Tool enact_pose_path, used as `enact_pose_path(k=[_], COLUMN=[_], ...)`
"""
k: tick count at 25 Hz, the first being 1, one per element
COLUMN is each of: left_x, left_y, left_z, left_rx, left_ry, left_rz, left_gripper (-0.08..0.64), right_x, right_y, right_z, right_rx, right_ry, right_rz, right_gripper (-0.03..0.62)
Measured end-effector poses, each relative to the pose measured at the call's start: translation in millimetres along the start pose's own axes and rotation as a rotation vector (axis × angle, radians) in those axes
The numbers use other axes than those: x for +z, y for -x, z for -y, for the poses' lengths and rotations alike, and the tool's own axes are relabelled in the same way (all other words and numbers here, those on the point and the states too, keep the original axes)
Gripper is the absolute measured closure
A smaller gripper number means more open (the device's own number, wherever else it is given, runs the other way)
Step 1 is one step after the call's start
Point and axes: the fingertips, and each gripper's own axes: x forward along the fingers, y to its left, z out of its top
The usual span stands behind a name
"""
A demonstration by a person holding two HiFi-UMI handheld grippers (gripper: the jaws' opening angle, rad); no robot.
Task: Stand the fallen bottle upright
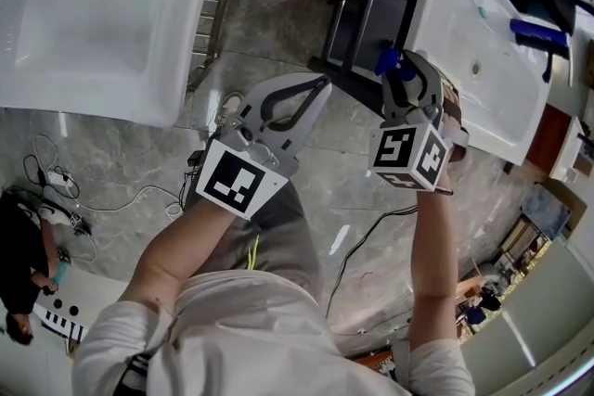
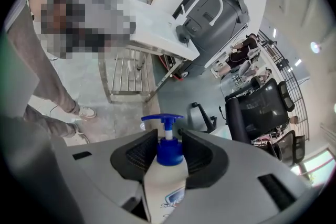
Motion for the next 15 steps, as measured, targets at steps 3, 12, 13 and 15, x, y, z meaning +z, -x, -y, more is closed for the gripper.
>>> enact_pose_path(k=[3,12,13,15], left_x=[0.3,1.9,1.5,-0.1], left_y=[-3.5,-12.6,-12.6,-13.3], left_z=[8.9,30.4,31.9,34.4], left_rx=[-0.010,-0.031,-0.030,-0.030], left_ry=[-0.004,-0.016,-0.013,-0.014], left_rz=[-0.006,-0.008,-0.009,-0.013], left_gripper=[0.543,0.543,0.543,0.543], right_x=[-1.6,-3.1,-2.8,-2.3], right_y=[8.6,32.6,35.0,39.9], right_z=[3.8,17.5,18.6,20.6], right_rx=[-0.018,-0.066,-0.069,-0.077], right_ry=[-0.023,-0.092,-0.099,-0.114], right_rz=[0.034,0.119,0.129,0.149], right_gripper=[0.434,0.434,0.434,0.434])
